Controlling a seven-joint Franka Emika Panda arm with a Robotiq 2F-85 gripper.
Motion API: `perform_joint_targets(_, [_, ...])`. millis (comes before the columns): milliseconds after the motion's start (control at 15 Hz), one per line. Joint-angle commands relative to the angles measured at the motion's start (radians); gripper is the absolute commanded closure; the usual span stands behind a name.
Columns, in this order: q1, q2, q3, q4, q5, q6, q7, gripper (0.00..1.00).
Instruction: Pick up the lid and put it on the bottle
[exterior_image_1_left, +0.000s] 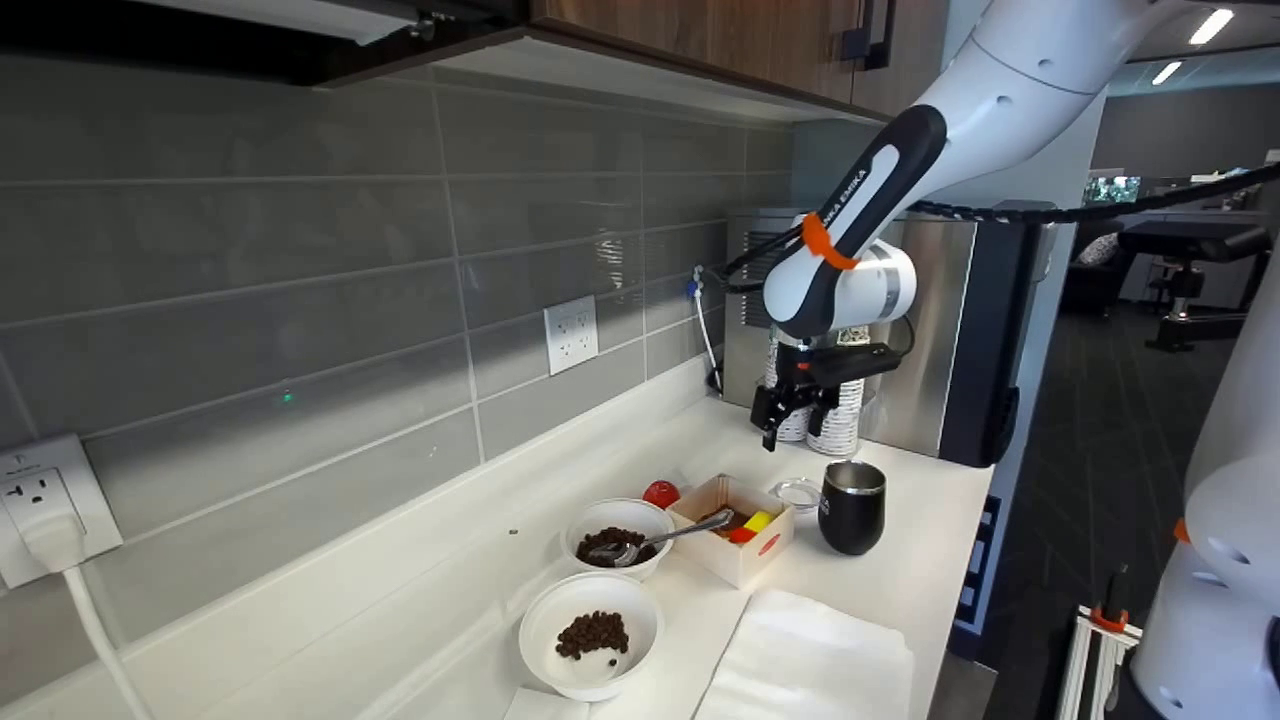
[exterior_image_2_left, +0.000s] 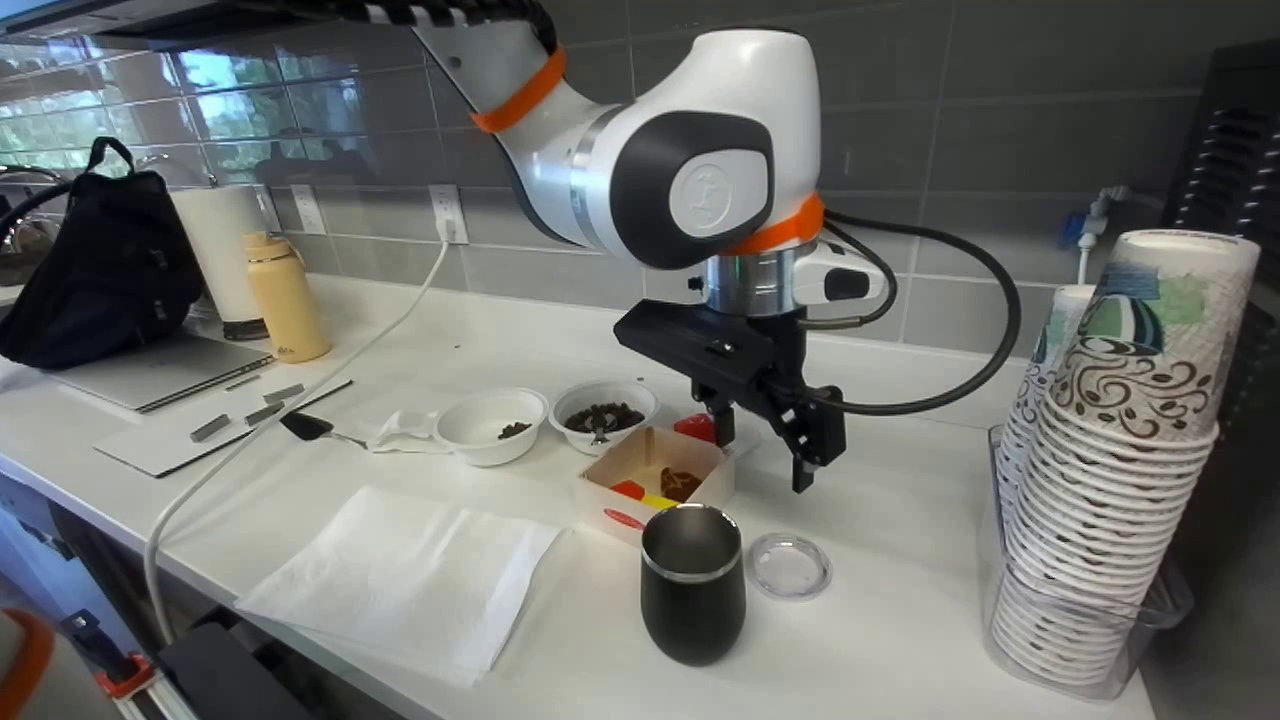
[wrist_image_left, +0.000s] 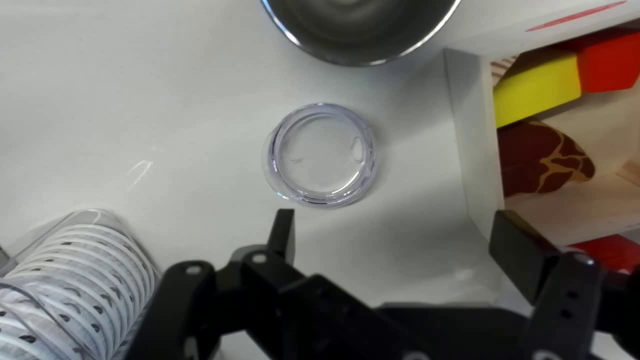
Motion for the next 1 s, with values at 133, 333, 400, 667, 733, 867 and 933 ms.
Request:
perform_joint_targets(133, [-0.008,0.132,-0.009,0.076,-0.044,-0.013,0.080,0.00])
perform_joint_targets(333, [-0.004,0.173,-0.018,0.087,-0.061,-0.003,0.104,0.00])
perform_joint_targets(400, [-0.003,0.184,-0.020,0.090,-0.066,0.002,0.112,0.00])
perform_joint_targets(667, [-0.005,0.228,-0.019,0.105,-0.047,0.028,0.117,0.00])
perform_joint_targets(733, [-0.005,0.240,-0.018,0.113,-0.043,0.028,0.119,0.00])
perform_joint_targets(867, [-0.005,0.261,-0.019,0.126,-0.040,0.025,0.129,0.00])
perform_joint_targets(933, [-0.005,0.270,-0.019,0.132,-0.038,0.023,0.132,0.00])
